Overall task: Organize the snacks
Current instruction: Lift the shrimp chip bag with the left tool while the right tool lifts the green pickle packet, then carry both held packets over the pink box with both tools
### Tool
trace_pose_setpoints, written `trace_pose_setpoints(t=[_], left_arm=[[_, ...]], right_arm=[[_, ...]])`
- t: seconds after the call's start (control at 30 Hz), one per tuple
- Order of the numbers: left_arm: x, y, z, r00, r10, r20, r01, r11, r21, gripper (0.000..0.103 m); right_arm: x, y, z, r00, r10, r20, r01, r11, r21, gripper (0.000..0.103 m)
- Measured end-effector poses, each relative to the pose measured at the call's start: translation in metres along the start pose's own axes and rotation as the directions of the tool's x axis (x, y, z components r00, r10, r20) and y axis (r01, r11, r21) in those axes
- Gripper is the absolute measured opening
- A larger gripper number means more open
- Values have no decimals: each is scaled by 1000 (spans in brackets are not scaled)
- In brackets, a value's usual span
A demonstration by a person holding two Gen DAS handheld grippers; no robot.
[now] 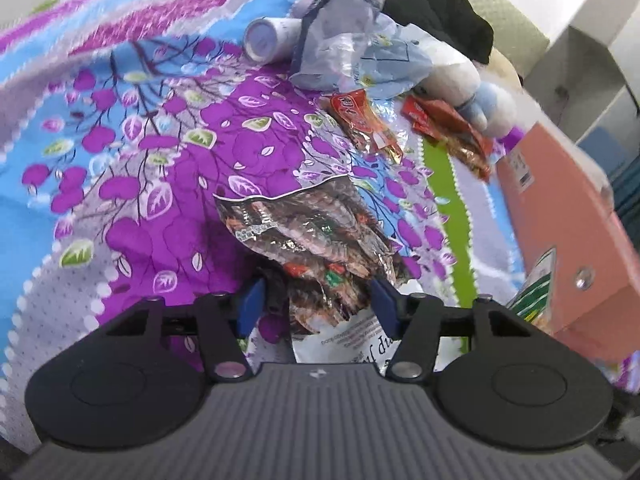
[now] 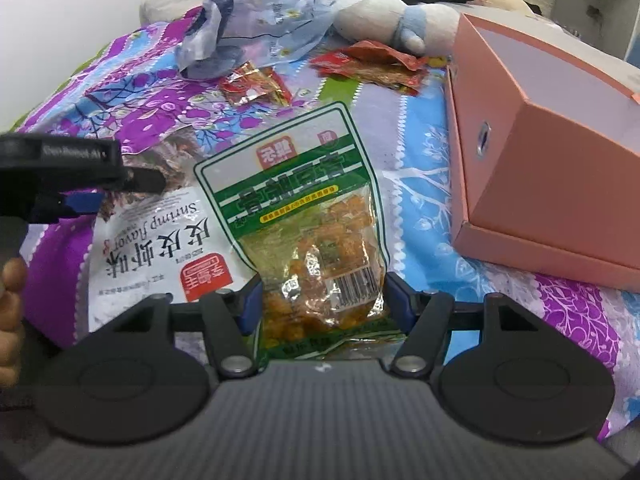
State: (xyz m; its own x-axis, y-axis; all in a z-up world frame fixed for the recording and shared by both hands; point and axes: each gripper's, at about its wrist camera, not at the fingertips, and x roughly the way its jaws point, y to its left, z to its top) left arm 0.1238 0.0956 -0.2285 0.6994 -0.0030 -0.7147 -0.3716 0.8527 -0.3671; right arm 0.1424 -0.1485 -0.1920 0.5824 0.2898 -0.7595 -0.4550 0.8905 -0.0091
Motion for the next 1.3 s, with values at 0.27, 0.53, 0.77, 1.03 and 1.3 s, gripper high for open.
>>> trace_pose_setpoints(t=[0.27, 0.53, 0.77, 1.03, 1.3], left_arm=[[-6, 4, 0, 1000, 3, 14, -3, 1000, 13, 41], [-15, 8, 3, 1000, -29, 10, 29, 999, -41, 31], [-23, 1, 8, 1000, -26, 13, 26, 1000, -14, 30], [-36, -11, 17, 999, -31, 21, 31, 1000, 2, 30], [-51, -24, 37, 998, -59, 39, 58, 998, 19, 30]], right_arm=[[-1, 6, 3, 1000, -20, 3, 20, 1000, 5, 65], [-8, 3, 10, 999, -34, 27, 33, 999, 35, 65], [-15, 0, 17, 998, -31, 51, 29, 999, 46, 65], [-24, -3, 27, 997, -30, 76, 26, 998, 49, 65], [-42, -5, 47, 991, -34, 131, 27, 998, 58, 65]])
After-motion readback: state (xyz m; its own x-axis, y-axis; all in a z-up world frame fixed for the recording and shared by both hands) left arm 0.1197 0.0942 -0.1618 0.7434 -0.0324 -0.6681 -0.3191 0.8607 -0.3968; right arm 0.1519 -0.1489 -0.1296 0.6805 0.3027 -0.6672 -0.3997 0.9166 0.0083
